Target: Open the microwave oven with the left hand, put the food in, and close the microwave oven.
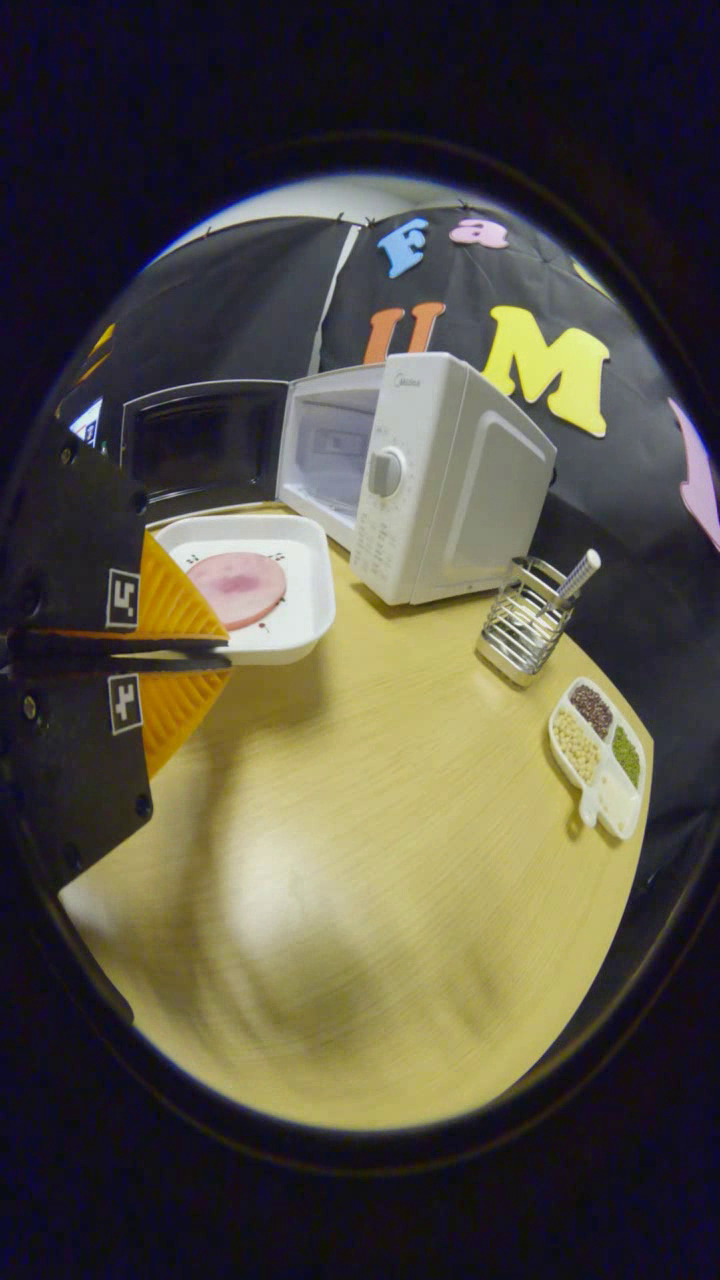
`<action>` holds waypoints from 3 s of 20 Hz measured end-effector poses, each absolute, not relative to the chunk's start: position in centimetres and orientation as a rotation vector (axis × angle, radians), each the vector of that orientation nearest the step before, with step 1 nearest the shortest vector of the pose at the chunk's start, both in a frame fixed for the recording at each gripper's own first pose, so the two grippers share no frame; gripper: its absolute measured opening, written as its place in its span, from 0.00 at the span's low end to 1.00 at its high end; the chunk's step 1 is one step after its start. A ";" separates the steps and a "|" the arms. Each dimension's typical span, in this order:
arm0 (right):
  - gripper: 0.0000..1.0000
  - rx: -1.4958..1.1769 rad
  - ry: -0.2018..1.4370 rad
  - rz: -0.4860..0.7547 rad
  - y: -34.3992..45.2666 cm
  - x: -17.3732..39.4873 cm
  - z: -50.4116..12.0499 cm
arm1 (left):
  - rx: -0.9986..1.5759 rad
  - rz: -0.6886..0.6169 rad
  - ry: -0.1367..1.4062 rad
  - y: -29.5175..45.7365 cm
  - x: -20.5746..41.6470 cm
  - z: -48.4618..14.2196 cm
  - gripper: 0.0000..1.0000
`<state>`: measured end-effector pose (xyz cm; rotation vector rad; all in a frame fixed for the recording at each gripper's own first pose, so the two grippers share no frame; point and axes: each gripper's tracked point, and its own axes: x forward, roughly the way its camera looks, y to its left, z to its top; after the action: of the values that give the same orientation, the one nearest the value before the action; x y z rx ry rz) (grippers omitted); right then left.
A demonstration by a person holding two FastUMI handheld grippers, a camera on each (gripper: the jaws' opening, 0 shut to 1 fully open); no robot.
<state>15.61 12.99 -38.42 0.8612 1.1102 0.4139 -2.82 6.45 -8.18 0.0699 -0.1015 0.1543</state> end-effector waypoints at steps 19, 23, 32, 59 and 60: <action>0.00 1.098 0.804 0.009 34.3 16.2 -34.4 | 0.031 0.230 -0.085 15.5 -5.9 -9.3 0.94; 0.04 1.230 0.757 -0.069 38.1 18.4 -33.6 | 0.036 0.242 -0.075 16.4 -5.6 -9.2 0.93; 0.00 1.329 0.648 -0.226 41.3 26.5 -34.2 | 0.039 0.222 -0.040 16.0 -2.9 -10.7 0.93; 0.89 1.148 0.559 -0.072 43.3 30.8 -32.6 | 0.061 0.218 -0.009 16.2 -4.4 -11.8 0.94; 0.89 1.123 0.551 -0.065 42.1 29.9 -32.2 | 0.068 0.220 -0.007 16.3 -4.9 -11.7 0.94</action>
<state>29.92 42.12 -32.16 1.1230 0.5506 -0.0649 -4.89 16.33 -11.66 0.0682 -0.0070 0.2204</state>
